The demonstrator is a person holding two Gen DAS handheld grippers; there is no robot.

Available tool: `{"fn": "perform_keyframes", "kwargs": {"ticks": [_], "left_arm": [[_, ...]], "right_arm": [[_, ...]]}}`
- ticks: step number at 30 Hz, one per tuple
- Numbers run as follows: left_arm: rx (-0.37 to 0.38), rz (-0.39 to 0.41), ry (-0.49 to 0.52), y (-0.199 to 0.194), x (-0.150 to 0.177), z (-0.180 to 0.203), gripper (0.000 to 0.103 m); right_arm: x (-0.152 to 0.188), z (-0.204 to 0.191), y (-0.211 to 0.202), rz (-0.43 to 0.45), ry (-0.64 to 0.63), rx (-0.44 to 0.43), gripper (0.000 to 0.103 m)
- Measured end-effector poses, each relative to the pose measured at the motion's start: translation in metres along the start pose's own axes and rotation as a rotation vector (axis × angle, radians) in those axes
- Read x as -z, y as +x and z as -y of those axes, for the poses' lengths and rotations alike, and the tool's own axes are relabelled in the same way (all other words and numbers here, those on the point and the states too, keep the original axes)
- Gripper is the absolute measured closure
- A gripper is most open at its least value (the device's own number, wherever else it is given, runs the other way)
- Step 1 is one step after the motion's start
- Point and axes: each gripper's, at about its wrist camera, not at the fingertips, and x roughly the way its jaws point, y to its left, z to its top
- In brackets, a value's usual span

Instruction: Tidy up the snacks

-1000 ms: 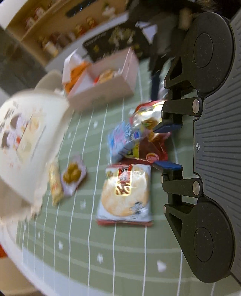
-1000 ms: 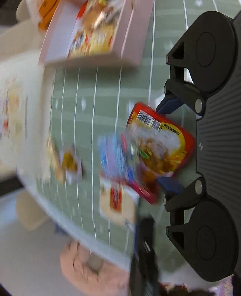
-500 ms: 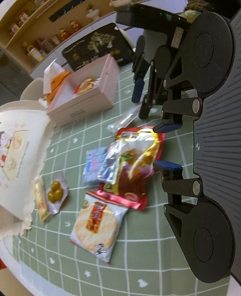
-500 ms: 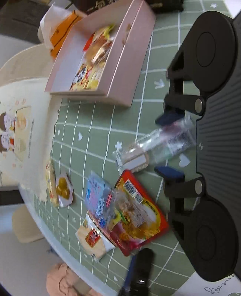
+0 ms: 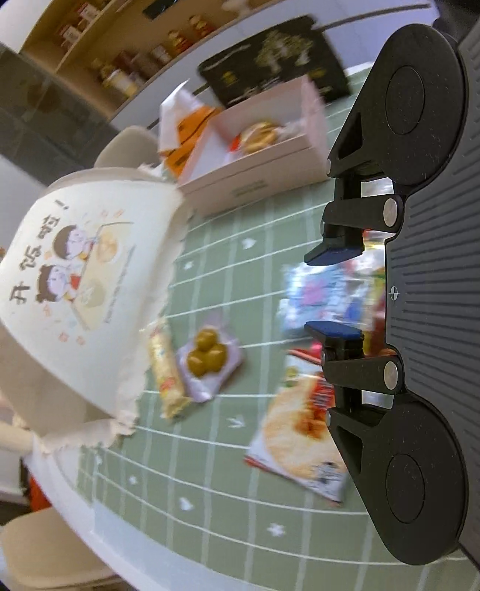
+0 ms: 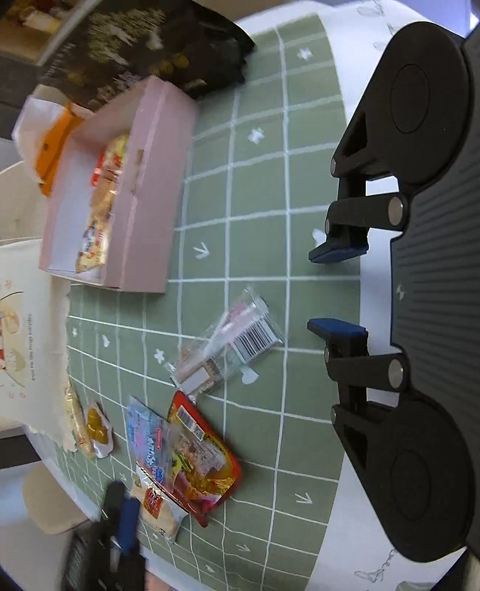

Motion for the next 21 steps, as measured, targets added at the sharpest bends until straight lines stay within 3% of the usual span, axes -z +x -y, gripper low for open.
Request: {"fn": "perform_keyframes", "kwargs": {"ticks": [2, 8, 11, 14, 17, 21], "left_arm": [[-0.019, -0.019, 0.041, 0.012, -0.006, 0.01, 0.066], [-0.168, -0.07, 0.255, 0.041, 0.007, 0.044, 0.066], [-0.151, -0.108, 0.278, 0.05, 0.02, 0.05, 0.065], [-0.13, -0.105, 0.311, 0.051, 0.025, 0.057, 0.064], [-0.047, -0.1, 0.226, 0.038, 0.021, 0.047, 0.061], [-0.128, -0.046, 0.125, 0.011, 0.018, 0.017, 0.064]], "right_arm": [[-0.005, -0.002, -0.001, 0.024, -0.016, 0.003, 0.049], [-0.012, -0.011, 0.013, 0.014, -0.103, 0.006, 0.049], [-0.009, -0.015, 0.019, 0.015, -0.131, -0.001, 0.047], [-0.006, -0.014, 0.022, 0.04, -0.138, -0.004, 0.034], [-0.003, -0.007, 0.024, 0.066, -0.109, -0.014, 0.024], [-0.003, 0.008, 0.03, 0.06, -0.057, -0.075, 0.02]]}}
